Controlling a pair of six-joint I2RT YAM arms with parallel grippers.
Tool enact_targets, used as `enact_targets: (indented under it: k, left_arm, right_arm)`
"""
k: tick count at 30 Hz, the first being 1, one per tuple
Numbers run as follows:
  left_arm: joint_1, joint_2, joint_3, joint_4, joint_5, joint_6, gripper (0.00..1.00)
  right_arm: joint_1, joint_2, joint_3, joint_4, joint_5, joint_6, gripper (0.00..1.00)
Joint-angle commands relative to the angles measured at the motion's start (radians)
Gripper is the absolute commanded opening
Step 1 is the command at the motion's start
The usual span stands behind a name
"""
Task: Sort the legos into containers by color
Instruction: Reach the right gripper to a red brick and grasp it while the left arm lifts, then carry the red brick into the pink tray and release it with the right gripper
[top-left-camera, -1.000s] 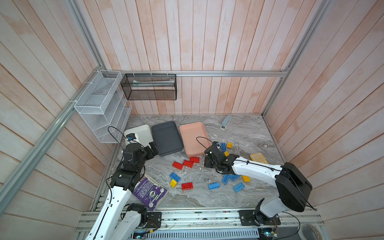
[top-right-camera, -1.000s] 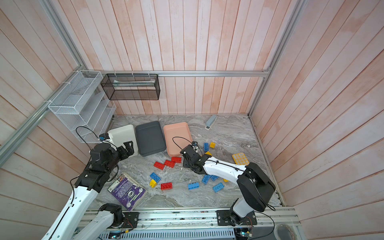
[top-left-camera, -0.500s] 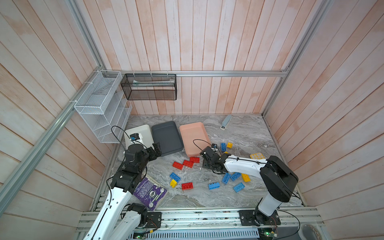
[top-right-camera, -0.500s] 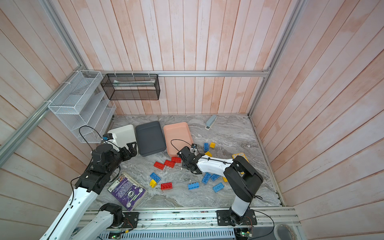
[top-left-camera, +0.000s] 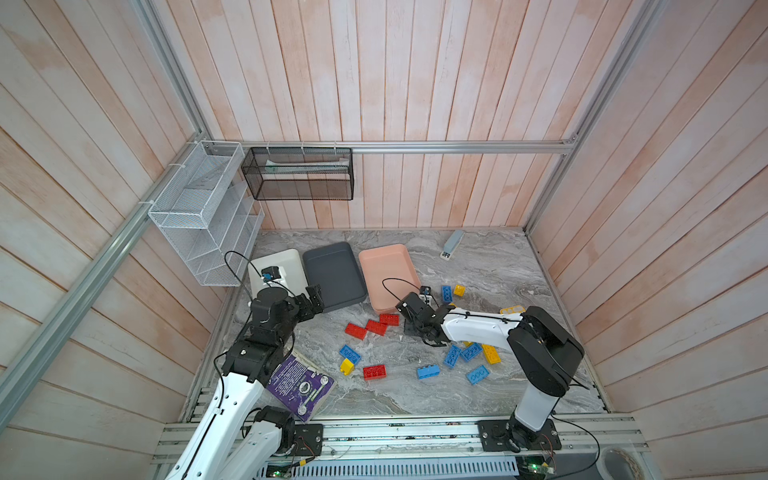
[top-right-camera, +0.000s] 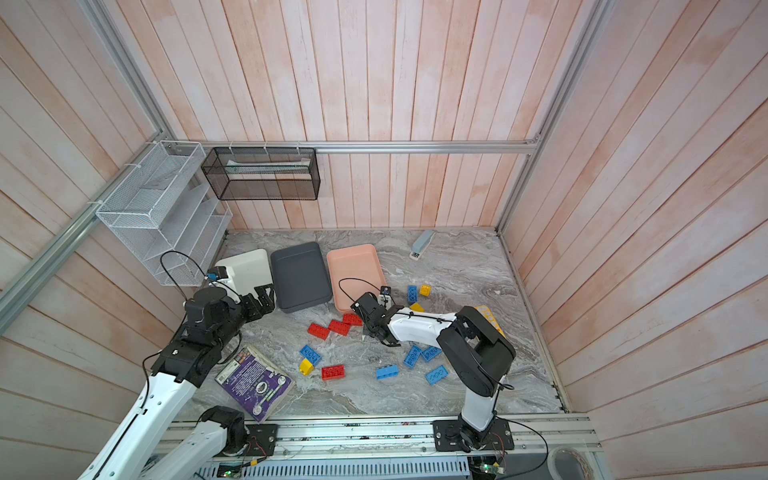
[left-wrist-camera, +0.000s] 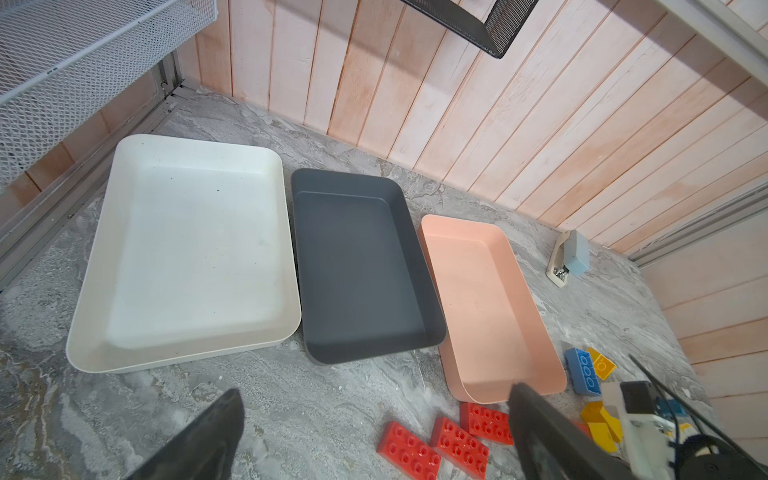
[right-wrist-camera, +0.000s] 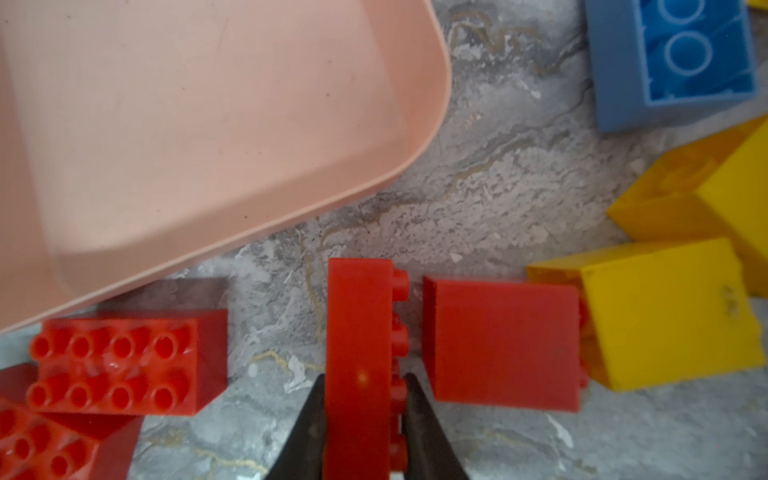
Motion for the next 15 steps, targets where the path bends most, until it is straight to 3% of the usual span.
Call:
enact_targets:
  k: [1, 15]
  left_arm:
    - [-0.006, 0.003, -0.006, 0.008, 0.015, 0.018, 1.00]
    - [-0.005, 0.020, 0.001, 0.012, 0.053, 0.011, 1.00]
  right_arm:
    - [-0.004, 0.009, 0.020, -0.016, 0.022, -0.016, 0.19]
    - [0.027, -0.143, 0.004, -0.085, -0.019, -0.064, 0.18]
